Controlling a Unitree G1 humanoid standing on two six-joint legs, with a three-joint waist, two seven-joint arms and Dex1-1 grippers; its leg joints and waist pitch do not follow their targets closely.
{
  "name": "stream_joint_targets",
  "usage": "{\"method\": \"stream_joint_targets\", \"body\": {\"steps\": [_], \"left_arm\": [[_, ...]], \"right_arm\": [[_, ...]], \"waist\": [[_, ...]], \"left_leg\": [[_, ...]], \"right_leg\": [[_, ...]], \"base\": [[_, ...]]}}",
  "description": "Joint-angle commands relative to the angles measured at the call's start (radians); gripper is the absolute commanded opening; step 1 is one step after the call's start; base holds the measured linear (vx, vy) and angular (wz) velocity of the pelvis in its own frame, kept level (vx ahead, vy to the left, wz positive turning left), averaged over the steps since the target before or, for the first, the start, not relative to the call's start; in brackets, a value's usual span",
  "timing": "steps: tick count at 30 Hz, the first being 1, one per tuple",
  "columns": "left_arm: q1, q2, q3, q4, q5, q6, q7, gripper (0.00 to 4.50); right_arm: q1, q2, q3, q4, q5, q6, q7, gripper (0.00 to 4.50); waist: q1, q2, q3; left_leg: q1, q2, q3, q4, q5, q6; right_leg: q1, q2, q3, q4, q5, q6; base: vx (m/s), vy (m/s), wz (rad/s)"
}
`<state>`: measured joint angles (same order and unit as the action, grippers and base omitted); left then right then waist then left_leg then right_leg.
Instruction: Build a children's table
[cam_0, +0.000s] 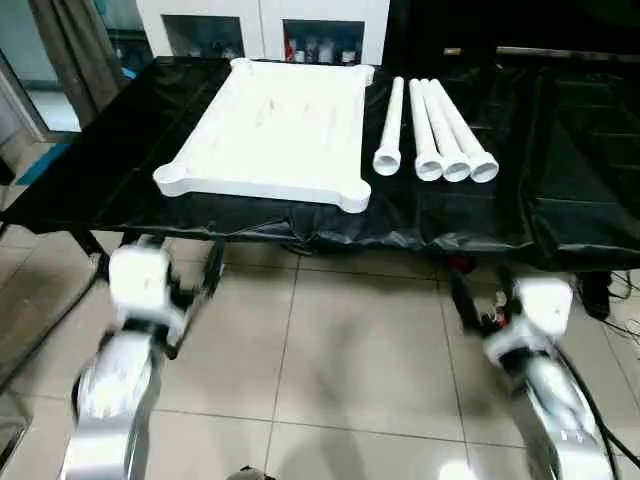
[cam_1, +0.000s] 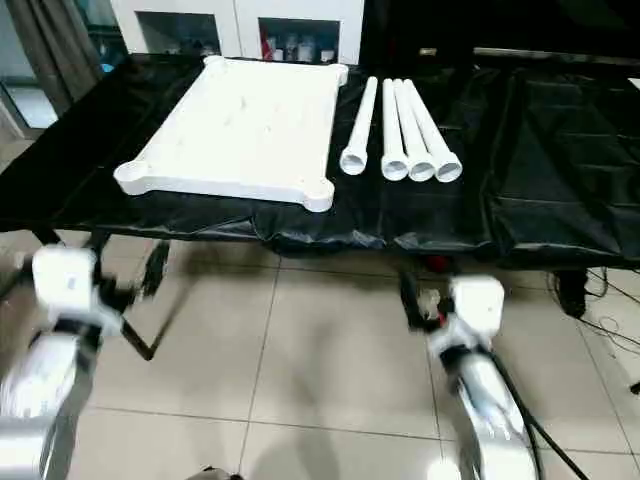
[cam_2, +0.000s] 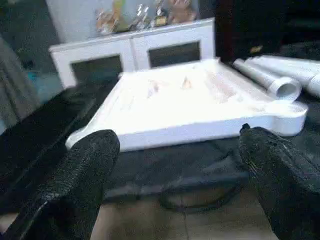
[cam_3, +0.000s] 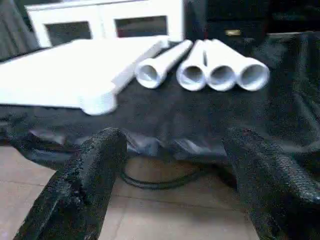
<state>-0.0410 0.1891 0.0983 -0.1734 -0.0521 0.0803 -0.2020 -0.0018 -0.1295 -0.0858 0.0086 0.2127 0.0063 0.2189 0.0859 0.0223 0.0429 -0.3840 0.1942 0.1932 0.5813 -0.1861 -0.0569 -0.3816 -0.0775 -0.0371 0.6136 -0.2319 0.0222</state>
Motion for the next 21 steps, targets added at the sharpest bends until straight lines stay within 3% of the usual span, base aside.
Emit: {"method": "stream_joint_targets", "body": {"steps": [1, 2, 3, 4, 5, 7, 9, 10, 11, 12, 13, 14, 15, 16, 17, 19, 20, 21], "left_arm": [[-0.052, -0.006, -0.002, 0.061, 0.008, 0.040, 0.025, 4.34], [-0.081, -0.010, 0.001, 0.097, 0.005, 0.049, 0.031, 4.34], [-0.105, -0.019, 0.001, 0.129, -0.007, 0.041, 0.029, 4.34], [-0.117, -0.028, -0.003, 0.139, -0.011, 0.040, 0.029, 4.34], [-0.134, -0.032, -0.019, 0.167, -0.009, 0.035, 0.017, 4.34], [-0.151, -0.041, -0.058, 0.194, 0.005, 0.022, -0.005, 4.34], [-0.153, -0.043, -0.071, 0.194, 0.010, 0.017, -0.012, 4.34], [-0.156, -0.049, -0.077, 0.191, 0.008, 0.018, -0.014, 4.34], [-0.157, -0.053, -0.076, 0.186, 0.005, 0.026, -0.009, 4.34], [-0.149, -0.042, -0.069, 0.154, 0.003, 0.032, -0.009, 4.34], [-0.149, -0.042, -0.069, 0.154, 0.003, 0.032, -0.009, 4.34], [-0.154, -0.040, -0.048, 0.124, -0.011, 0.054, 0.002, 4.34], [-0.154, -0.040, -0.048, 0.124, -0.011, 0.054, 0.002, 4.34], [-0.179, -0.034, -0.013, 0.121, -0.030, 0.044, 0.014, 4.34], [-0.181, -0.033, -0.010, 0.121, -0.030, 0.042, 0.016, 4.34], [-0.202, -0.037, 0.001, 0.119, -0.015, 0.057, 0.054, 4.34], [-0.213, -0.045, 0.003, 0.118, -0.020, 0.069, 0.062, 4.34], [-0.215, -0.048, 0.001, 0.118, -0.027, 0.069, 0.057, 4.34]], "right_arm": [[-0.033, 0.004, -0.013, 0.025, 0.002, 0.019, -0.024, 3.56], [-0.049, 0.010, -0.018, 0.033, -0.006, 0.025, -0.037, 3.56], [-0.063, 0.015, -0.023, 0.035, -0.003, 0.034, -0.046, 3.56], [-0.071, 0.012, -0.029, 0.030, 0.004, 0.047, -0.047, 3.56], [-0.088, 0.008, -0.028, 0.031, 0.008, 0.066, -0.043, 3.56], [-0.103, 0.003, -0.023, 0.020, 0.005, 0.108, -0.046, 3.56], [-0.101, 0.005, -0.019, 0.007, 0.012, 0.126, -0.048, 3.56], [-0.100, 0.005, -0.021, 0.003, 0.022, 0.123, -0.042, 3.56], [-0.097, 0.007, -0.018, -0.002, 0.020, 0.116, -0.045, 3.56], [-0.086, 0.020, -0.006, -0.027, 0.013, 0.109, -0.056, 3.56], [-0.086, 0.020, -0.006, -0.027, 0.013, 0.109, -0.056, 3.56], [-0.086, 0.033, -0.002, -0.057, 0.021, 0.123, -0.067, 3.56], [-0.086, 0.033, -0.002, -0.057, 0.021, 0.123, -0.067, 3.56], [-0.101, 0.057, 0.006, -0.058, 0.018, 0.128, -0.079, 3.56], [-0.102, 0.059, 0.006, -0.057, 0.016, 0.129, -0.081, 3.56], [-0.112, 0.061, 0.004, -0.053, 0.005, 0.148, -0.098, 3.56], [-0.118, 0.061, 0.001, -0.052, 0.020, 0.148, -0.087, 3.56], [-0.116, 0.063, 0.000, -0.052, 0.029, 0.142, -0.078, 3.56]], "waist": [[-0.001, 0.000, -0.052], [-0.003, 0.002, -0.053], [-0.006, -0.005, -0.053], [-0.005, -0.005, -0.054], [-0.005, -0.002, -0.058], [-0.011, 0.016, -0.057], [-0.018, 0.015, -0.049], [-0.020, 0.014, -0.045], [-0.022, 0.011, -0.041], [-0.024, 0.002, -0.037], [-0.022, 0.004, -0.037], [-0.021, -0.010, -0.040], [-0.023, -0.005, -0.048], [-0.022, -0.026, -0.051], [-0.022, -0.017, -0.052], [-0.028, 0.003, -0.055], [-0.031, 0.000, -0.058], [-0.034, 0.000, -0.062]], "left_leg": [[0.018, 0.033, -0.020, -0.062, -0.132, 0.029], [0.020, 0.031, -0.020, -0.060, -0.128, 0.020], [0.019, 0.030, -0.019, -0.060, -0.134, 0.012], [0.019, 0.029, -0.020, -0.060, -0.136, 0.009], [0.021, 0.030, -0.021, -0.058, -0.127, 0.006], [0.033, 0.032, -0.022, -0.065, -0.225, -0.014], [0.058, 0.030, -0.018, -0.083, -0.430, -0.014], [0.062, 0.028, -0.016, -0.085, -0.469, -0.008], [0.074, 0.022, -0.011, -0.086, -0.520, 0.007], [0.080, 0.014, -0.007, -0.086, -0.520, 0.025], [0.077, 0.014, -0.006, -0.087, -0.500, 0.032], [0.070, 0.012, -0.005, -0.088, -0.448, 0.050], [0.060, 0.008, -0.003, -0.089, -0.379, 0.063], [0.052, 0.005, -0.002, -0.085, -0.334, 0.080], [0.064, 0.005, 0.001, -0.087, -0.332, 0.084], [0.078, 0.007, -0.006, -0.093, -0.318, 0.088], [0.093, 0.010, -0.010, -0.096, -0.323, 0.098], [0.097, 0.007, -0.013, -0.094, -0.295, 0.119]], "right_leg": [[0.028, -0.046, 0.036, -0.061, 0.031, -0.138], [0.025, -0.042, 0.035, -0.061, 0.044, -0.140], [0.027, -0.040, 0.035, -0.061, 0.046, -0.139], [0.028, -0.041, 0.035, -0.060, 0.045, -0.138], [0.030, -0.041, 0.035, -0.057, 0.068, -0.140], [0.035, -0.039, 0.032, -0.063, 0.000, -0.135], [0.043, -0.031, 0.022, -0.090, -0.200, -0.138], [0.045, -0.030, 0.020, -0.098, -0.258, -0.140], [0.056, -0.029, 0.016, -0.115, -0.370, -0.143], [0.065, -0.030, 0.015, -0.131, -0.449, -0.139], [0.073, -0.035, 0.019, -0.136, -0.463, -0.136], [0.090, -0.037, 0.020, -0.138, -0.479, -0.129], [0.107, -0.036, 0.023, -0.139, -0.444, -0.125], [0.116, -0.030, 0.022, -0.134, -0.415, -0.121], [0.110, -0.029, 0.021, -0.136, -0.407, -0.126], [0.118, -0.017, 0.014, -0.124, -0.305, -0.148], [0.124, -0.010, 0.009, -0.115, -0.233, -0.167], [0.135, -0.005, 0.006, -0.107, -0.157, -0.180]], "base": [[0.000, 0.000, 0.00], [0.000, 0.000, 0.00], [0.000, 0.000, 0.00], [0.000, 0.000, 0.00], [0.000, 0.000, 0.00], [0.000, 0.000, 0.00], [0.000, 0.000, 0.00], [0.000, 0.000, 0.00], [0.000, 0.000, 0.00], [0.000, 0.000, 0.00], [0.058, -0.017, -0.01], [0.058, -0.017, -0.01], [0.060, -0.013, -0.04], [0.064, -0.006, 0.01], [0.064, -0.006, 0.01], [0.119, 0.001, 0.03], [0.132, 0.006, 0.03], [0.130, 0.025, 0.03]]}}
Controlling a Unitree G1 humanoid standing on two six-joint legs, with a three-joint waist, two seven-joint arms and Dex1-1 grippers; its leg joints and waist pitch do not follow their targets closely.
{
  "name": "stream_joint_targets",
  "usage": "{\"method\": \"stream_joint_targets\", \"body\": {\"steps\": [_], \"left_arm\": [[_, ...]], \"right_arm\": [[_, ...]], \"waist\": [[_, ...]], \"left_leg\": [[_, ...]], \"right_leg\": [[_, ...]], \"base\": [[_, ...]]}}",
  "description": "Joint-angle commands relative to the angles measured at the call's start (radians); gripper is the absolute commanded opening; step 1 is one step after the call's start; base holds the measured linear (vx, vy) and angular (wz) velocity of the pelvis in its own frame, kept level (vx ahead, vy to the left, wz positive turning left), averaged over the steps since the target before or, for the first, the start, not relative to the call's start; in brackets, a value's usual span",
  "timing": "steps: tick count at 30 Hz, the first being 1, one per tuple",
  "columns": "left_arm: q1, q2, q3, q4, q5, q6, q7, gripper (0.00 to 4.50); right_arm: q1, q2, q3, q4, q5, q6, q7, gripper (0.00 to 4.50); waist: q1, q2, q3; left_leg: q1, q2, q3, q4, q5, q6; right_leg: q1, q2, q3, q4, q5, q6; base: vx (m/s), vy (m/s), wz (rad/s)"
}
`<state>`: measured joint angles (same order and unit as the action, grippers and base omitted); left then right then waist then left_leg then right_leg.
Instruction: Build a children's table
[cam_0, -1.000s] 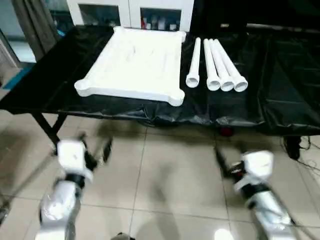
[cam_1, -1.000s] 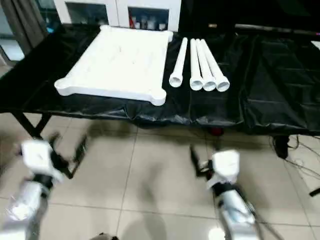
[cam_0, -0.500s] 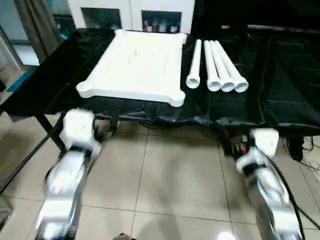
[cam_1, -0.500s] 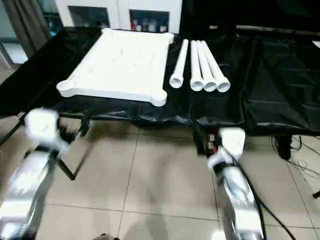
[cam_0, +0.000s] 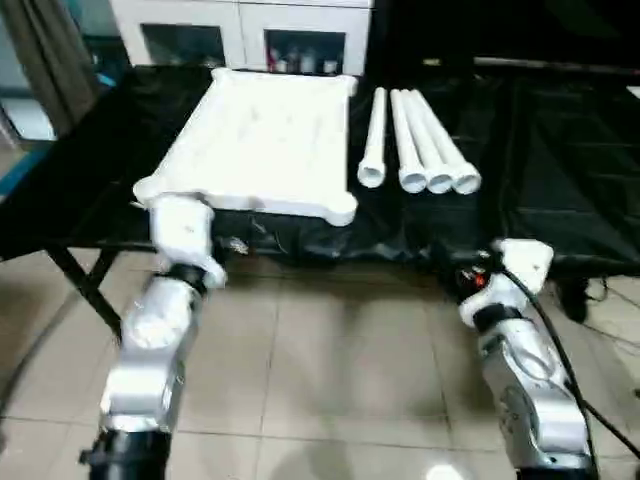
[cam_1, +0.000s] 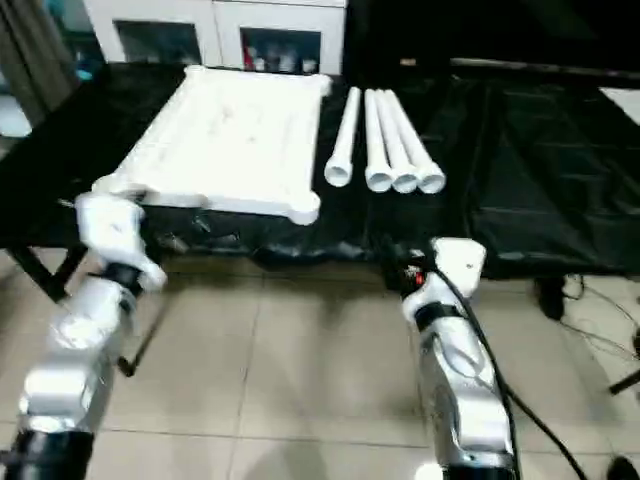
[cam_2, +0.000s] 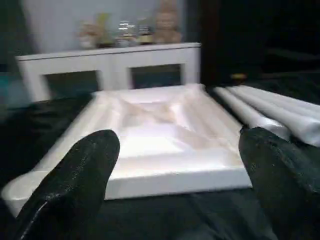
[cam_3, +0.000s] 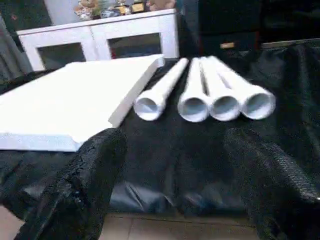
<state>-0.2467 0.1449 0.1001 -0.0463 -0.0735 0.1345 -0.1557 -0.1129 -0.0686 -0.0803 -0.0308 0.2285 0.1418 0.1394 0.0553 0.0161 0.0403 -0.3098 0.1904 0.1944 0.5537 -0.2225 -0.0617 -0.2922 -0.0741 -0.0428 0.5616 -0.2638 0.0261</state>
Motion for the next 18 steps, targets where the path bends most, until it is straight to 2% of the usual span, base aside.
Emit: {"method": "stream_joint_targets", "body": {"steps": [1, 2, 3, 4, 5, 6, 7, 8, 9, 10, 11, 12, 13, 14, 15, 16, 17, 18], "left_arm": [[-0.010, 0.002, -0.011, 0.000, 0.001, 0.005, 0.000, 4.34], [-0.013, 0.009, -0.028, 0.010, 0.013, -0.001, -0.014, 4.34], [-0.018, 0.009, -0.026, 0.021, 0.013, -0.002, -0.013, 4.34], [-0.023, 0.008, -0.021, 0.026, 0.011, -0.002, -0.009, 4.34], [-0.032, 0.006, -0.015, 0.034, 0.008, -0.001, -0.002, 4.34], [-0.041, 0.003, -0.014, 0.039, 0.008, 0.002, 0.003, 4.34], [-0.045, 0.002, -0.014, 0.042, 0.008, 0.004, 0.005, 4.34], [-0.055, 0.004, -0.020, 0.047, 0.008, 0.004, -0.003, 4.34], [-0.058, 0.009, -0.027, 0.045, 0.007, 0.007, -0.016, 4.34], [-0.058, 0.009, -0.027, 0.045, 0.007, 0.007, -0.016, 4.34], [-0.057, 0.013, -0.031, 0.042, 0.006, 0.008, -0.024, 4.34], [-0.055, 0.015, -0.029, 0.044, 0.006, 0.013, -0.024, 4.34], [-0.058, 0.013, -0.026, 0.049, 0.007, 0.012, -0.020, 4.34], [-0.060, 0.014, -0.024, 0.053, 0.006, 0.011, -0.017, 4.34], [-0.062, 0.015, -0.025, 0.056, 0.005, 0.012, -0.018, 4.34], [-0.065, 0.016, -0.030, 0.059, 0.005, 0.013, -0.023, 4.34], [-0.067, 0.018, -0.037, 0.060, 0.006, 0.016, -0.031, 4.34], [-0.067, 0.018, -0.039, 0.060, 0.006, 0.017, -0.035, 4.34]], "right_arm": [[-0.004, -0.001, -0.003, -0.003, 0.002, -0.001, -0.002, 3.56], [-0.005, -0.005, -0.002, 0.001, -0.007, -0.001, -0.007, 3.56], [-0.010, -0.005, 0.005, -0.009, -0.007, -0.004, 0.001, 3.56], [-0.013, -0.003, 0.009, -0.010, -0.009, -0.006, 0.003, 3.56], [-0.020, -0.002, 0.013, -0.007, -0.014, -0.009, 0.004, 3.56], [-0.026, -0.003, 0.010, 0.000, -0.015, -0.008, 0.004, 3.56], [-0.029, -0.002, 0.008, 0.002, -0.015, -0.007, 0.003, 3.56], [-0.032, 0.006, 0.006, 0.002, -0.003, -0.005, 0.005, 3.56], [-0.033, 0.012, 0.007, -0.002, 0.001, -0.002, 0.002, 3.56], [-0.033, 0.012, 0.007, -0.002, 0.001, -0.002, 0.002, 3.56], [-0.033, 0.015, 0.009, -0.005, 0.000, -0.001, 0.000, 3.56], [-0.029, 0.016, 0.014, -0.001, -0.005, -0.003, -0.001, 3.56], [-0.028, 0.016, 0.013, 0.003, -0.004, -0.003, -0.001, 3.56], [-0.026, 0.019, 0.013, 0.004, -0.003, -0.002, -0.003, 3.56], [-0.026, 0.021, 0.012, 0.005, -0.003, 0.000, -0.005, 3.56], [-0.026, 0.023, 0.010, 0.007, -0.001, 0.003, -0.008, 3.56], [-0.029, 0.024, 0.009, 0.009, -0.004, 0.007, -0.011, 3.56], [-0.030, 0.025, 0.010, 0.011, -0.006, 0.009, -0.013, 3.56]], "waist": [[-0.002, 0.007, -0.066], [0.000, 0.005, -0.065], [0.024, -0.028, -0.054], [0.033, 0.010, -0.076], [0.014, 0.003, -0.069], [0.004, 0.044, -0.077], [-0.028, 0.056, -0.091], [-0.107, 0.066, -0.108], [-0.072, 0.045, -0.079], [-0.074, 0.035, -0.074], [-0.064, 0.017, -0.060], [-0.049, -0.024, -0.047], [-0.038, -0.063, -0.053], [0.015, -0.060, -0.058], [0.002, -0.085, -0.056], [0.011, -0.059, -0.052], [0.007, -0.044, -0.038], [0.010, -0.034, -0.028]], "left_leg": [[0.024, 0.008, -0.015, -0.063, -0.228, 0.139], [0.034, 0.003, -0.016, -0.059, -0.193, 0.171], [-0.087, -0.061, -0.027, -0.009, -0.115, 0.291], [-0.082, -0.077, -0.020, 0.003, -0.057, 0.336], [-0.127, -0.079, -0.050, 0.037, 0.061, 0.421], [-0.051, -0.074, -0.086, 0.028, 0.195, 0.451], [0.051, -0.056, -0.154, 0.029, 0.297, 0.537], [0.261, 0.071, -0.285, 0.050, 0.491, 0.665], [0.190, 0.115, -0.298, 0.027, 0.617, 0.615], [0.170, 0.118, -0.285, 0.008, 0.568, 0.585], [0.130, 0.078, -0.223, -0.019, 0.377, 0.481], [0.102, -0.027, -0.148, -0.007, 0.129, 0.373], [0.067, -0.093, -0.113, 0.022, -0.012, 0.315], [-0.020, -0.172, -0.090, 0.193, -0.182, 0.230], [-0.088, -0.138, -0.119, 0.233, -0.086, 0.161], [-0.100, -0.137, -0.127, 0.230, -0.045, 0.132], [-0.100, -0.121, -0.125, 0.212, 0.046, 0.080], [-0.101, -0.105, -0.126, 0.191, 0.085, 0.080]], "right_leg": [[0.054, -0.006, 0.011, -0.051, -0.082, -0.182], [0.053, 0.002, 0.012, -0.042, -0.003, -0.178], [0.134, -0.017, -0.006, -0.074, 0.060, -0.112], [0.153, -0.045, -0.012, -0.080, 0.088, -0.071], [0.181, -0.048, -0.037, -0.089, 0.099, 0.003], [0.151, 0.001, -0.086, -0.066, 0.126, 0.049], [0.081, 0.051, -0.111, 0.005, 0.104, 0.071], [-0.148, 0.041, -0.082, 0.132, -0.245, 0.084], [-0.166, -0.007, -0.040, 0.188, -0.220, 0.077], [-0.178, -0.025, -0.017, 0.202, -0.157, 0.092], [-0.186, -0.034, 0.009, 0.196, -0.004, 0.046], [-0.140, -0.044, 0.048, 0.067, 0.144, -0.039], [-0.063, -0.038, 0.103, 0.035, 0.088, -0.006], [0.046, -0.134, 0.228, -0.047, -0.262, -0.051], [0.100, -0.114, 0.205, -0.013, -0.239, -0.094], [0.104, -0.117, 0.196, -0.007, -0.165, -0.104], [0.081, -0.113, 0.152, -0.048, -0.123, -0.164], [0.067, -0.117, 0.134, -0.072, -0.190, -0.198]], "base": [[0.145, 0.030, 0.05], [0.145, 0.030, 0.05], [0.139, 0.046, 0.27], [0.146, 0.051, 0.55], [0.146, 0.051, 0.55], [0.241, 0.022, 0.73], [0.304, -0.068, 0.53], [0.304, -0.068, 0.53], [0.216, -0.177, -0.01], [0.085, -0.167, -0.19], [0.085, -0.167, -0.19], [0.119, -0.113, -0.06], [0.184, -0.083, 0.22], [0.184, -0.083, 0.22], [0.178, -0.062, 0.15], [0.180, -0.048, -0.07], [0.180, -0.048, -0.07], [0.166, -0.008, -0.05]]}}
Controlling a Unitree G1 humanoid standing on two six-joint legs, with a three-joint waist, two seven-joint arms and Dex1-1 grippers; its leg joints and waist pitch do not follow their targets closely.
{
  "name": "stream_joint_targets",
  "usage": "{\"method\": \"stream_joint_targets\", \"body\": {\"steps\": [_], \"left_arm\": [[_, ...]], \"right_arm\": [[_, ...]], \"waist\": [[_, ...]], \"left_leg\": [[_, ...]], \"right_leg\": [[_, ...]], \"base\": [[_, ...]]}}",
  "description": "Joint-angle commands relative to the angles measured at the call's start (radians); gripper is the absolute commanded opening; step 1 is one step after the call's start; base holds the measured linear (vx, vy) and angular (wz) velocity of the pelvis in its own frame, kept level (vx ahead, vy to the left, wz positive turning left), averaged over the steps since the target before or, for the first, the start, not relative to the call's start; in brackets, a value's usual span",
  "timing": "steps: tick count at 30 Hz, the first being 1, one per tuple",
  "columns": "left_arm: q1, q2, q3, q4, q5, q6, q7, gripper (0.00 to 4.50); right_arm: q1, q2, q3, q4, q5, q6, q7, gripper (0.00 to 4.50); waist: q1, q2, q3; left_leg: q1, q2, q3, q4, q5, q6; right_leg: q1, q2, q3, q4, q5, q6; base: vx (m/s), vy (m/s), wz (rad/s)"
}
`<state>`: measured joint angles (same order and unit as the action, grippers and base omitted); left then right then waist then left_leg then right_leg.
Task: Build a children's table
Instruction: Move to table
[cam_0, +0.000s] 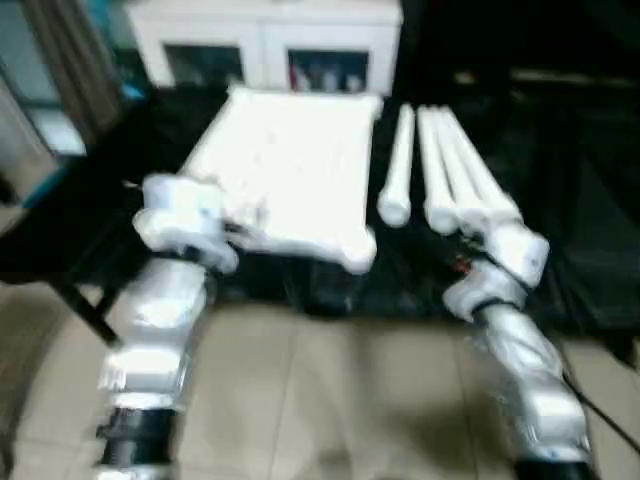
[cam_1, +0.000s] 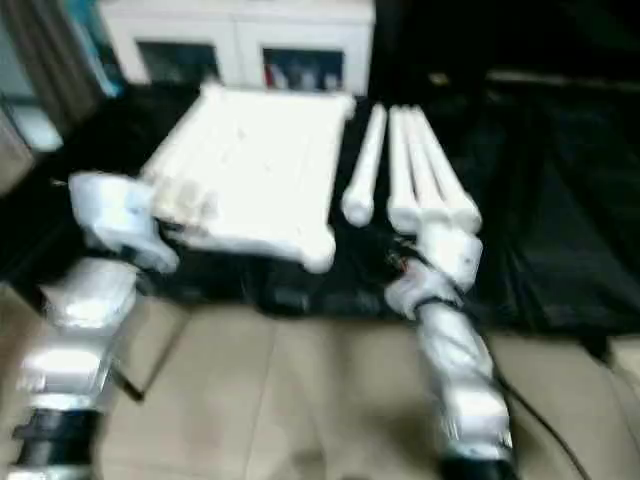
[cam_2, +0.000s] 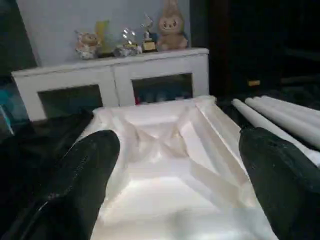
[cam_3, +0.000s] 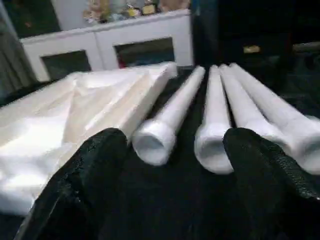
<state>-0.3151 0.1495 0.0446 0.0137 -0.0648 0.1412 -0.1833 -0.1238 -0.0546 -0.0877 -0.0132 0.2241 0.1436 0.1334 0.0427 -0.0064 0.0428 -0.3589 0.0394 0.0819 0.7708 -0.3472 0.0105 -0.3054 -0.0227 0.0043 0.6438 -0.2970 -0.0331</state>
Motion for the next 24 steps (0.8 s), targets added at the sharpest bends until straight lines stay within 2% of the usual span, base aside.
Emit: {"method": "stream_joint_targets", "body": {"steps": [1, 2, 3, 4, 5, 6, 7, 8, 9, 10, 11, 12, 13, 14, 15, 16, 17, 18, 19, 20, 21, 22, 23, 24], "left_arm": [[0.001, 0.014, 0.016, 0.000, -0.003, 0.010, -0.009, 4.34], [0.001, 0.015, 0.018, 0.004, -0.006, 0.012, -0.013, 4.34], [-0.001, 0.014, 0.018, 0.006, -0.007, 0.014, -0.013, 4.34], [-0.003, 0.013, 0.018, 0.009, -0.006, 0.013, -0.013, 4.34], [-0.004, 0.011, 0.017, 0.013, -0.006, 0.012, -0.014, 4.34], [-0.004, 0.011, 0.017, 0.013, -0.007, 0.012, -0.014, 4.34], [0.001, 0.011, 0.012, 0.019, -0.013, 0.018, -0.019, 4.34], [0.005, 0.012, 0.010, 0.023, -0.016, 0.021, -0.022, 4.34], [0.008, 0.011, 0.009, 0.028, -0.022, 0.024, -0.025, 4.34], [0.009, 0.009, 0.010, 0.029, -0.024, 0.025, -0.025, 4.34], [0.015, -0.002, 0.017, 0.035, -0.043, 0.031, -0.026, 4.34], [0.015, -0.004, 0.018, 0.036, -0.045, 0.032, -0.026, 4.34], [0.020, -0.010, 0.021, 0.040, -0.054, 0.035, -0.029, 4.34], [0.033, -0.014, 0.018, 0.038, -0.063, 0.038, -0.044, 4.34], [0.034, -0.015, 0.017, 0.038, -0.063, 0.039, -0.045, 4.34], [0.045, -0.015, 0.012, 0.035, -0.066, 0.043, -0.060, 4.34], [0.051, -0.014, 0.009, 0.033, -0.067, 0.044, -0.066, 4.34], [0.060, -0.014, 0.005, 0.031, -0.069, 0.043, -0.074, 4.34], [0.072, -0.012, -0.001, 0.028, -0.073, 0.042, -0.082, 4.34], [0.083, -0.009, -0.009, 0.023, -0.073, 0.038, -0.090, 4.34], [0.090, -0.007, -0.015, 0.018, -0.071, 0.033, -0.097, 4.34], [0.095, -0.004, -0.020, 0.012, -0.068, 0.024, -0.102, 4.34], [0.101, -0.001, -0.026, 0.004, -0.064, 0.012, -0.109, 4.34], [0.104, 0.001, -0.028, -0.003, -0.058, 0.005, -0.110, 4.34]], "right_arm": [[-0.020, 0.012, 0.018, -0.005, -0.004, 0.008, -0.008, 3.56], [-0.025, 0.010, 0.022, -0.002, -0.006, 0.010, -0.010, 3.56], [-0.028, 0.007, 0.022, -0.001, -0.005, 0.010, -0.008, 3.56], [-0.030, 0.004, 0.022, -0.001, -0.006, 0.011, -0.007, 3.56], [-0.032, 0.000, 0.021, 0.000, -0.008, 0.013, -0.005, 3.56], [-0.032, 0.000, 0.021, 0.000, -0.008, 0.013, -0.004, 3.56], [-0.036, -0.010, 0.025, -0.002, -0.017, 0.031, -0.001, 3.56], [-0.037, -0.016, 0.029, -0.003, -0.025, 0.042, 0.000, 3.56], [-0.038, -0.023, 0.033, -0.003, -0.036, 0.050, 0.001, 3.56], [-0.038, -0.023, 0.034, -0.004, -0.036, 0.052, 0.002, 3.56], [-0.039, -0.029, 0.036, -0.008, -0.036, 0.067, 0.008, 3.56], [-0.039, -0.030, 0.036, -0.009, -0.036, 0.070, 0.008, 3.56], [-0.040, -0.035, 0.039, -0.013, -0.036, 0.077, 0.010, 3.56], [-0.039, -0.045, 0.043, -0.022, -0.034, 0.093, 0.017, 3.56], [-0.039, -0.046, 0.043, -0.023, -0.034, 0.094, 0.017, 3.56], [-0.039, -0.051, 0.045, -0.032, -0.027, 0.105, 0.021, 3.56], [-0.038, -0.055, 0.047, -0.037, -0.025, 0.108, 0.023, 3.56], [-0.036, -0.061, 0.050, -0.042, -0.025, 0.108, 0.028, 3.56], [-0.032, -0.069, 0.052, -0.051, -0.027, 0.109, 0.038, 3.56], [-0.026, -0.075, 0.050, -0.058, -0.025, 0.111, 0.049, 3.56], [-0.023, -0.082, 0.051, -0.064, -0.025, 0.113, 0.057, 3.56], [-0.021, -0.089, 0.054, -0.067, -0.021, 0.116, 0.069, 3.56], [-0.019, -0.098, 0.057, -0.071, -0.016, 0.121, 0.082, 3.56], [-0.018, -0.106, 0.063, -0.074, -0.014, 0.125, 0.095, 3.56]], "waist": [[0.023, 0.004, -0.026], [0.030, 0.039, -0.026], [0.018, 0.089, -0.047], [-0.014, 0.107, -0.035], [-0.037, 0.097, -0.072], [-0.039, 0.100, -0.073], [-0.042, 0.096, -0.071], [-0.050, 0.085, -0.065], [-0.051, 0.073, -0.057], [-0.051, 0.064, -0.052], [-0.052, 0.037, -0.043], [-0.056, 0.025, -0.035], [-0.039, -0.025, -0.050], [-0.002, -0.046, -0.052], [0.007, -0.038, -0.053], [0.007, -0.027, -0.054], [0.035, -0.032, -0.039], [0.047, -0.026, -0.031], [0.067, -0.010, -0.027], [0.064, 0.037, -0.026], [0.001, 0.072, -0.059], [-0.020, 0.062, -0.084], [-0.015, 0.044, -0.071], [-0.017, 0.038, -0.074]], "left_leg": [[-0.059, 0.066, -0.017, -0.055, 0.250, 0.010], [-0.046, 0.105, -0.012, -0.134, 0.241, 0.036], [-0.026, 0.151, -0.029, -0.226, 0.171, 0.039], [0.025, 0.188, -0.092, -0.265, -0.006, 0.064], [0.140, 0.234, -0.168, -0.263, -0.330, 0.170], [0.144, 0.223, -0.168, -0.255, -0.301, 0.198], [0.148, 0.214, -0.162, -0.244, -0.246, 0.230], [0.136, 0.198, -0.145, -0.248, -0.151, 0.281], [0.123, 0.194, -0.120, -0.262, -0.083, 0.324], [0.114, 0.193, -0.102, -0.270, -0.075, 0.330], [0.099, 0.177, -0.060, -0.283, -0.126, 0.305], [0.080, 0.155, -0.043, -0.298, -0.177, 0.284], [0.057, 0.092, 0.003, -0.242, -0.260, 0.214], [0.030, 0.017, 0.038, -0.057, -0.120, 0.155], [-0.031, 0.037, 0.003, -0.020, 0.002, 0.087], [0.000, 0.019, 0.017, -0.031, -0.001, 0.013], [-0.018, 0.019, 0.005, -0.037, 0.015, -0.032], [-0.013, 0.024, 0.002, -0.037, 0.015, -0.056], [0.008, 0.037, -0.006, -0.072, 0.021, -0.088], [0.059, 0.076, -0.017, -0.191, 0.055, -0.120], [0.144, 0.185, -0.132, -0.267, 0.110, 0.012], [0.233, 0.224, -0.178, -0.246, 0.157, 0.126], [0.180, 0.212, -0.143, -0.225, 0.367, 0.230], [0.179, 0.192, -0.127, -0.223, 0.450, 0.243]], "right_leg": [[0.078, -0.167, 0.064, -0.170, -0.231, -0.168], [0.081, -0.150, 0.014, -0.191, -0.356, -0.170], [0.113, -0.077, -0.058, -0.154, -0.296, -0.097], [0.059, -0.008, -0.097, -0.063, -0.257, -0.048], [-0.057, -0.009, -0.076, 0.089, -0.157, 0.020], [-0.079, -0.013, -0.074, 0.098, -0.122, 0.048], [-0.099, -0.015, -0.073, 0.104, -0.090, 0.076], [-0.113, -0.018, -0.073, 0.117, -0.035, 0.112], [-0.130, -0.027, -0.063, 0.118, 0.022, 0.126], [-0.136, -0.032, -0.058, 0.111, 0.059, 0.117], [-0.130, -0.055, -0.044, 0.059, 0.139, 0.070], [-0.100, -0.060, -0.039, 0.020, 0.148, 0.053], [-0.031, -0.116, 0.042, -0.079, 0.006, 0.047], [0.022, -0.213, 0.145, -0.182, -0.513, 0.001], [0.070, -0.219, 0.161, -0.162, -0.600, -0.075], [0.053, -0.139, 0.205, -0.156, -0.599, -0.113], [0.087, -0.110, 0.237, -0.147, -0.468, -0.209], [0.077, -0.085, 0.259, -0.152, -0.408, -0.232], [0.063, -0.018, 0.281, -0.160, -0.318, -0.208], [0.025, 0.069, 0.235, -0.134, -0.256, -0.068], [-0.089, 0.042, 0.058, 0.035, -0.115, -0.011], [-0.172, 0.013, 0.000, 0.092, -0.139, 0.017], [-0.187, -0.029, -0.042, 0.122, -0.035, 0.118], [-0.195, -0.031, -0.057, 0.122, 0.005, 0.129]], "base": [[0.174, 0.062, -0.05], [0.174, 0.062, -0.05], [0.217, 0.139, -0.16], [0.254, 0.148, -0.17], [0.254, 0.148, -0.17], [0.233, 0.111, 0.02], [0.183, 0.083, -0.02], [0.183, 0.083, -0.02], [0.167, 0.039, -0.05], [0.174, -0.017, 0.01], [0.174, -0.017, 0.01], [0.170, -0.084, -0.02], [0.175, -0.135, 0.11], [0.175, -0.135, 0.11], [0.184, -0.097, 0.11], [0.198, -0.055, -0.19], [0.198, -0.055, -0.19], [0.188, -0.028, -0.26], [0.170, 0.045, -0.31], [0.170, 0.045, -0.31], [0.199, 0.093, -0.26], [0.211, 0.088, 0.04], [0.211, 0.088, 0.04], [0.186, 0.064, 0.09]]}}
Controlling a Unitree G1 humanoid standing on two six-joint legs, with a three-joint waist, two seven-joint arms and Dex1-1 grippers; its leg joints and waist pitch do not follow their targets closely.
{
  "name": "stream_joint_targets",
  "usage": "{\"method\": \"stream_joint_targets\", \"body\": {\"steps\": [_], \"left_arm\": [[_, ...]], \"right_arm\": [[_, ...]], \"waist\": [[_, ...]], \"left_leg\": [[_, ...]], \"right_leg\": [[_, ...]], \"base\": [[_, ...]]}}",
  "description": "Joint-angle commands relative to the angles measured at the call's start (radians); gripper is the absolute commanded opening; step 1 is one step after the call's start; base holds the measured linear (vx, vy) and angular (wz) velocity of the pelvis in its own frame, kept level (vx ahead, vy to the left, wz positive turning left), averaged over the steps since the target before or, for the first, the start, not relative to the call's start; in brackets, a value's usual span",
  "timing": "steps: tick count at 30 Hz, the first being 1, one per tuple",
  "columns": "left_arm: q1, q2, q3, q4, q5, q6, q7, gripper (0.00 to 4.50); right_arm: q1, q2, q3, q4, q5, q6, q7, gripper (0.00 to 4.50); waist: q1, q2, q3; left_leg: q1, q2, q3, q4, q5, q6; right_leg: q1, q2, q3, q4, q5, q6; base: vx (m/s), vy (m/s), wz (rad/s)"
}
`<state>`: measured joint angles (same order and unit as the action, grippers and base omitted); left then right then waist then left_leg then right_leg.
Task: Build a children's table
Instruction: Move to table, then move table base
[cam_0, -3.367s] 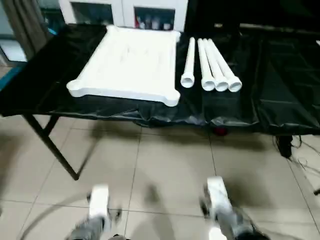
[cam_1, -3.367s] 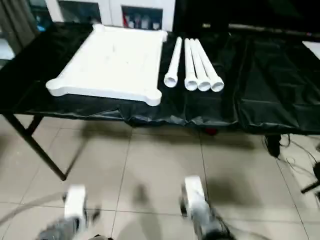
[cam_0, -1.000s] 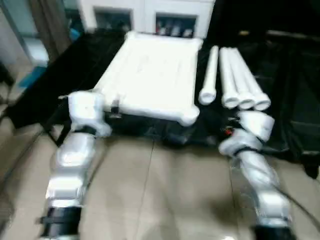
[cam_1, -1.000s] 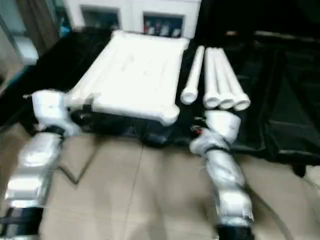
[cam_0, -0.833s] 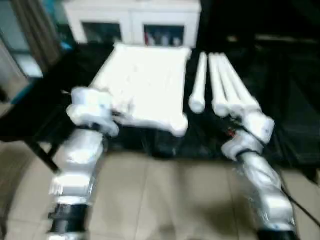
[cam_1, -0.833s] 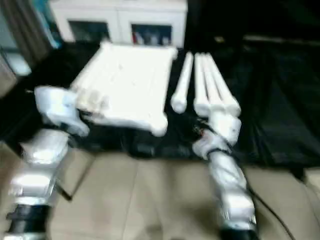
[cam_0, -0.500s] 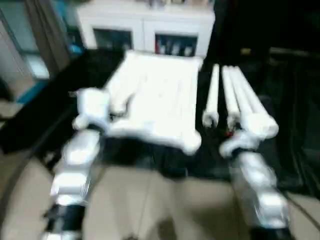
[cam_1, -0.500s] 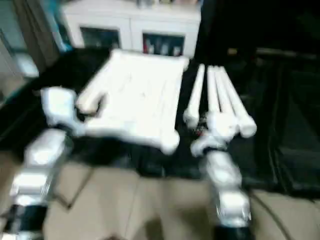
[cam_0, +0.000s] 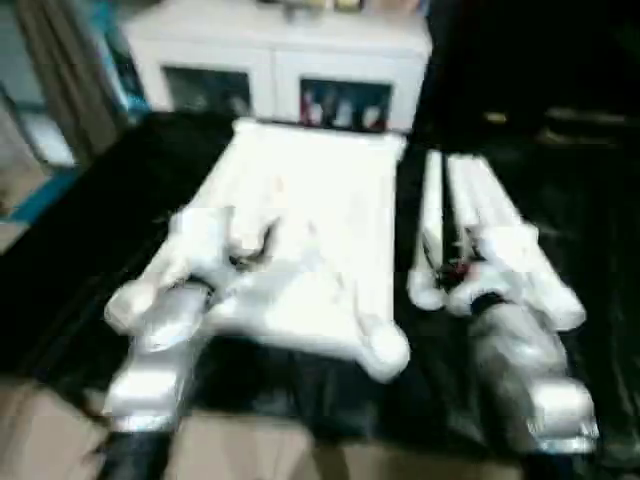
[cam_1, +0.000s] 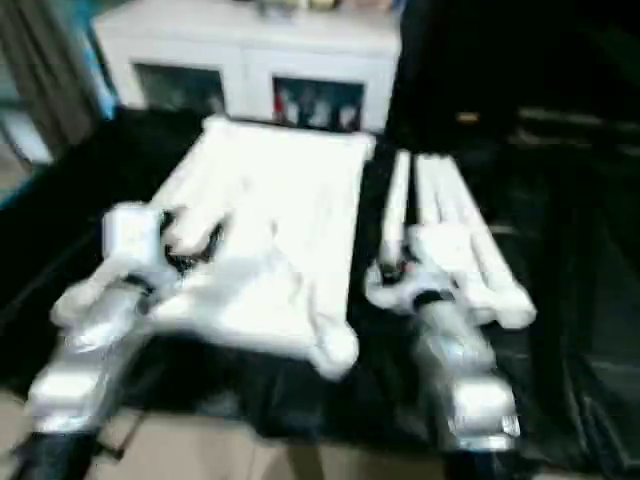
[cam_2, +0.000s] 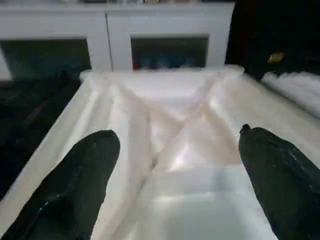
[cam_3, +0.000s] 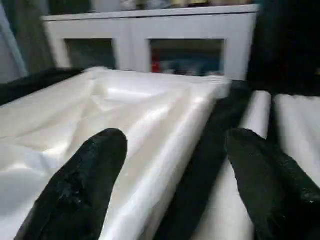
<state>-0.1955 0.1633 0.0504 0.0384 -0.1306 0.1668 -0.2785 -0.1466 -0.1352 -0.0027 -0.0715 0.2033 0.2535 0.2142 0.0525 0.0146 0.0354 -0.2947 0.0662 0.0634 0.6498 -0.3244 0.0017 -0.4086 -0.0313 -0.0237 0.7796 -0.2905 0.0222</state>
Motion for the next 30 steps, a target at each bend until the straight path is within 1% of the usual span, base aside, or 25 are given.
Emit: {"method": "stream_joint_targets", "body": {"steps": [1, 2, 3, 4, 5, 6, 7, 8, 9, 10, 11, 12, 13, 14, 15, 17, 18, 21, 22, 24, 25, 26, 27, 28, 30], "left_arm": [[-0.014, -0.012, -0.034, -0.032, 0.010, -0.030, -0.013, 4.34], [-0.015, -0.002, -0.033, -0.034, 0.024, -0.049, -0.009, 4.34], [-0.025, 0.018, -0.011, -0.035, 0.025, -0.091, -0.016, 4.34], [-0.029, 0.025, -0.002, -0.036, 0.022, -0.102, -0.022, 4.34], [-0.032, 0.037, 0.005, -0.036, 0.020, -0.118, -0.035, 4.34], [-0.038, 0.059, 0.006, -0.036, 0.019, -0.130, -0.059, 4.34], [-0.041, 0.076, 0.005, -0.037, 0.014, -0.129, -0.080, 4.34], [-0.045, 0.099, 0.002, -0.041, 0.004, -0.128, -0.116, 4.34], [-0.044, 0.130, -0.010, -0.056, -0.027, -0.108, -0.189, 4.34], [-0.040, 0.151, -0.019, -0.073, -0.059, -0.081, -0.248, 4.34], [-0.034, 0.181, -0.036, -0.097, -0.098, -0.048, -0.329, 4.34], [-0.029, 0.233, -0.072, -0.124, -0.137, -0.002, -0.441, 4.34], [-0.029, 0.233, -0.072, -0.124, -0.137, -0.002, -0.441, 4.34], [-0.031, 0.261, -0.094, -0.129, -0.149, 0.018, -0.496, 4.34], [-0.039, 0.291, -0.123, -0.126, -0.156, 0.043, -0.551, 4.34], [-0.064, 0.335, -0.181, -0.107, -0.155, 0.081, -0.640, 4.34], [-0.078, 0.350, -0.211, -0.092, -0.147, 0.091, -0.679, 4.34], [-0.127, 0.368, -0.273, -0.025, -0.099, 0.068, -0.750, 4.19], [-0.130, 0.368, -0.274, -0.021, -0.097, 0.069, -0.753, 4.19], [-0.160, 0.372, -0.292, 0.028, -0.075, 0.061, -0.790, 4.10], [-0.178, 0.376, -0.303, 0.056, -0.071, 0.060, -0.815, 3.96], [-0.196, 0.383, -0.314, 0.078, -0.075, 0.070, -0.843, 3.89], [-0.223, 0.398, -0.334, 0.114, -0.083, 0.081, -0.893, 3.83], [-0.225, 0.399, -0.336, 0.116, -0.084, 0.082, -0.896, 3.80], [-0.251, 0.411, -0.351, 0.157, -0.097, 0.096, -0.952, 3.75]], "right_arm": [[0.005, -0.033, -0.017, -0.018, 0.009, 0.017, 0.027, 3.56], [0.004, -0.046, -0.008, -0.020, 0.011, 0.016, 0.052, 3.56], [-0.002, -0.070, 0.002, -0.028, 0.038, 0.022, 0.113, 3.56], [-0.004, -0.078, 0.005, -0.032, 0.048, 0.026, 0.134, 3.56], [-0.007, -0.088, 0.010, -0.035, 0.056, 0.030, 0.157, 3.56], [-0.011, -0.105, 0.018, -0.037, 0.065, 0.035, 0.191, 3.56], [-0.014, -0.117, 0.023, -0.039, 0.075, 0.042, 0.219, 3.56], [-0.018, -0.136, 0.029, -0.044, 0.091, 0.055, 0.259, 3.56], [-0.021, -0.163, 0.040, -0.050, 0.105, 0.069, 0.310, 3.56], [-0.024, -0.182, 0.047, -0.054, 0.112, 0.077, 0.342, 3.56], [-0.029, -0.208, 0.055, -0.056, 0.122, 0.088, 0.382, 3.56], [-0.036, -0.245, 0.064, -0.056, 0.136, 0.102, 0.445, 3.56], [-0.036, -0.245, 0.064, -0.056, 0.136, 0.102, 0.445, 3.56], [-0.040, -0.265, 0.070, -0.054, 0.142, 0.107, 0.479, 3.56], [-0.045, -0.290, 0.078, -0.051, 0.150, 0.113, 0.516, 3.56], [-0.054, -0.330, 0.091, -0.043, 0.155, 0.121, 0.576, 3.56], [-0.056, -0.347, 0.100, -0.046, 0.160, 0.130, 0.606, 3.56], [-0.052, -0.400, 0.126, -0.072, 0.173, 0.158, 0.686, 3.56], [-0.052, -0.402, 0.127, -0.073, 0.174, 0.160, 0.689, 3.56], [-0.050, -0.431, 0.141, -0.091, 0.188, 0.187, 0.724, 3.56], [-0.044, -0.452, 0.151, -0.104, 0.188, 0.196, 0.747, 3.56], [-0.040, -0.471, 0.161, -0.116, 0.189, 0.205, 0.766, 3.56], [-0.031, -0.495, 0.168, -0.135, 0.191, 0.218, 0.788, 3.56], [-0.030, -0.497, 0.168, -0.136, 0.192, 0.219, 0.789, 3.56], [-0.021, -0.510, 0.170, -0.154, 0.192, 0.231, 0.798, 3.56]], "waist": [[-0.031, 0.013, -0.069], [-0.041, -0.006, -0.073], [-0.048, -0.040, -0.071], [-0.050, -0.081, -0.078], [0.007, -0.123, -0.093], [0.013, -0.102, -0.085], [0.018, -0.103, -0.077], [0.014, -0.096, -0.072], [0.000, -0.043, -0.053], [-0.012, -0.041, -0.047], [-0.024, -0.032, -0.046], [-0.020, -0.032, -0.039], [-0.019, -0.034, -0.031], [-0.017, -0.041, -0.022], [-0.014, -0.048, -0.014], [-0.012, -0.052, -0.016], [-0.007, -0.041, -0.020], [-0.005, -0.049, -0.024], [-0.004, -0.050, -0.026], [-0.002, -0.041, -0.029], [0.000, -0.043, -0.031], [0.000, -0.035, -0.030], [-0.001, -0.038, -0.033], [0.001, -0.029, -0.032], [0.000, -0.020, -0.036]], "left_leg": [[0.113, 0.150, -0.098, -0.098, 0.516, 0.271], [0.114, 0.110, -0.063, -0.064, 0.770, 0.299], [0.102, 0.027, -0.011, -0.026, 0.814, 0.262], [0.067, -0.012, 0.015, 0.003, 0.704, 0.224], [-0.057, -0.030, 0.024, 0.070, 0.336, 0.146], [-0.098, 0.037, -0.015, 0.066, 0.262, 0.060], [-0.100, 0.050, -0.018, 0.048, 0.279, 0.019], [-0.097, 0.052, -0.017, 0.034, 0.295, -0.007], [-0.073, 0.063, 0.001, -0.055, 0.365, -0.052], [-0.074, 0.080, 0.011, -0.072, 0.330, -0.045], [-0.056, 0.125, 0.005, -0.085, 0.213, -0.030], [-0.030, 0.141, 0.017, -0.091, 0.051, 0.008], [-0.026, 0.144, 0.029, -0.096, -0.036, 0.016], [-0.022, 0.150, 0.052, -0.105, -0.179, -0.001], [-0.018, 0.150, 0.067, -0.109, -0.271, -0.031], [-0.019, 0.149, 0.074, -0.115, -0.282, -0.057], [-0.024, 0.151, 0.073, -0.118, -0.242, -0.061], [-0.036, 0.150, 0.076, -0.119, -0.171, -0.052], [-0.038, 0.150, 0.077, -0.117, -0.152, -0.051], [-0.046, 0.148, 0.078, -0.118, -0.126, -0.048], [-0.045, 0.149, 0.078, -0.117, -0.127, -0.048], [-0.043, 0.147, 0.079, -0.118, -0.127, -0.049], [-0.050, 0.149, 0.077, -0.117, -0.109, -0.049], [-0.051, 0.148, 0.076, -0.119, -0.098, -0.048], [-0.053, 0.151, 0.079, -0.114, -0.068, -0.051]], "right_leg": [[-0.098, -0.025, -0.034, -0.025, 0.041, 0.079], [-0.117, -0.035, -0.033, -0.077, 0.195, 0.044], [-0.096, -0.052, -0.021, -0.169, 0.403, -0.052], [-0.040, -0.086, 0.015, -0.193, 0.514, -0.076], [0.120, -0.215, 0.149, -0.198, 0.778, -0.218], [0.148, -0.248, 0.170, -0.169, 1.220, -0.358], [0.136, -0.222, 0.143, -0.158, 1.380, -0.365], [0.120, -0.194, 0.115, -0.160, 1.431, -0.358], [0.067, -0.084, 0.028, -0.184, 1.004, -0.305], [0.058, -0.048, 0.012, -0.185, 0.752, -0.277], [0.055, -0.047, 0.008, -0.189, 0.323, -0.244], [0.037, -0.066, 0.014, -0.214, 0.083, -0.256], [0.032, -0.073, 0.018, -0.225, -0.006, -0.266], [0.028, -0.083, 0.020, -0.244, -0.164, -0.266], [0.022, -0.090, 0.021, -0.257, -0.307, -0.234], [0.024, -0.098, 0.026, -0.265, -0.410, -0.180], [0.028, -0.104, 0.028, -0.264, -0.407, -0.162], [0.036, -0.105, 0.030, -0.264, -0.369, -0.150], [0.038, -0.106, 0.031, -0.262, -0.356, -0.151], [0.046, -0.108, 0.029, -0.263, -0.336, -0.157], [0.044, -0.107, 0.029, -0.260, -0.330, -0.159], [0.042, -0.103, 0.029, -0.261, -0.327, -0.160], [0.049, -0.105, 0.029, -0.254, -0.292, -0.175], [0.049, -0.104, 0.029, -0.253, -0.280, -0.178], [0.052, -0.102, 0.030, -0.243, -0.183, -0.219]], "base": [[0.184, 0.018, 0.03], [0.184, 0.018, 0.03], [0.060, -0.027, 0.03], [0.027, -0.029, 0.20], [0.027, -0.029, 0.20], [0.086, -0.042, 0.22], [0.000, 0.000, 0.00], [-0.038, -0.085, -0.01], [-0.144, -0.072, -0.03], [-0.164, -0.088, -0.01], [-0.105, -0.033, 0.02], [-0.033, -0.025, 0.19], [-0.038, -0.018, 0.32], [-0.038, -0.018, 0.32], [-0.055, -0.016, 0.23], [-0.059, -0.018, 0.13], [-0.054, -0.025, 0.09], [0.000, 0.000, 0.00], [0.000, 0.000, 0.00], [0.000, 0.000, 0.00], [0.000, 0.000, 0.00], [0.000, 0.000, 0.00], [0.000, 0.000, 0.00], [0.000, 0.000, 0.00], [0.000, 0.000, 0.00]]}}
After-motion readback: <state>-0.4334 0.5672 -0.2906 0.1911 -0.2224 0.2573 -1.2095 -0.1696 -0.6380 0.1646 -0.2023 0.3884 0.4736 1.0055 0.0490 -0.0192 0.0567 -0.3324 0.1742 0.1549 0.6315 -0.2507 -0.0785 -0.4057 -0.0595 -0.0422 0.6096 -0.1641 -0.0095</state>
